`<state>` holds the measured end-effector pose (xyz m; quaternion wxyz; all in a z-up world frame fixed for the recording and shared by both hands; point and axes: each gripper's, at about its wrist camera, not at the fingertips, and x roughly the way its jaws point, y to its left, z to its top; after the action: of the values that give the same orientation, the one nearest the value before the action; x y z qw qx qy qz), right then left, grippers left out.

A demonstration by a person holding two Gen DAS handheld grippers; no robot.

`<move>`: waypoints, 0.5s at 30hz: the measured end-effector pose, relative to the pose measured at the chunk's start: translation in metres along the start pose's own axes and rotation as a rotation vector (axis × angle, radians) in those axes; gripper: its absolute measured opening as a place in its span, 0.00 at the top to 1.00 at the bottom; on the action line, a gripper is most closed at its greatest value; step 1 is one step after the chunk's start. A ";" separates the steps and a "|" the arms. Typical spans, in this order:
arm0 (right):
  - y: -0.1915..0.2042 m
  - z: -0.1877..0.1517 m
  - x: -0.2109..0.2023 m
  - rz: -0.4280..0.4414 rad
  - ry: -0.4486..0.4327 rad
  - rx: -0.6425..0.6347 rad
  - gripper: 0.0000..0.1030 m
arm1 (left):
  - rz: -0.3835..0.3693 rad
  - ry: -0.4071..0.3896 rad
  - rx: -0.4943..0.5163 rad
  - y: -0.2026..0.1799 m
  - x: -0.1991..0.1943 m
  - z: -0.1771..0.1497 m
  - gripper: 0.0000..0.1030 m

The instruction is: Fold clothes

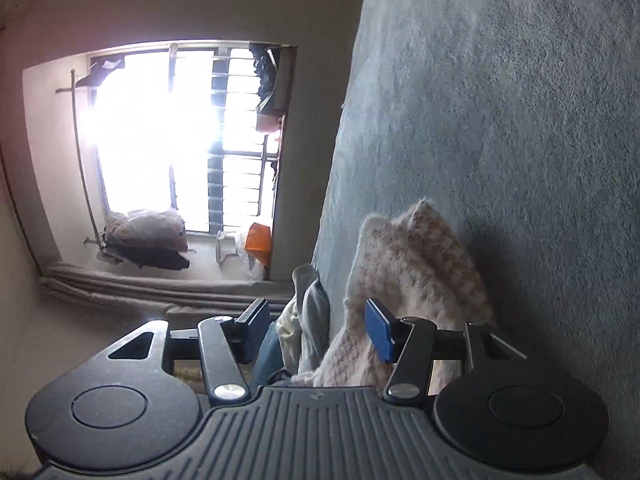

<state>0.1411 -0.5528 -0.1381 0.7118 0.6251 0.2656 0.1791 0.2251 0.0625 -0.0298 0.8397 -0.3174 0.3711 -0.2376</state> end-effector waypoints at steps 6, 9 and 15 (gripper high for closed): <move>0.020 -0.062 -0.026 -0.003 0.260 -0.102 0.34 | -0.037 0.187 0.064 0.001 -0.051 -0.071 0.26; 0.004 -0.104 -0.027 -0.069 0.376 -0.059 0.31 | -0.016 0.229 -0.006 0.017 -0.049 -0.108 0.19; -0.041 -0.142 -0.027 -0.253 0.341 -0.024 0.32 | 0.076 0.131 -0.189 0.060 -0.020 -0.126 0.19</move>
<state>0.0310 -0.4624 -0.1850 0.6808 0.5388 0.4564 0.1947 0.1251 0.0711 -0.1294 0.7885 -0.3647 0.4574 -0.1900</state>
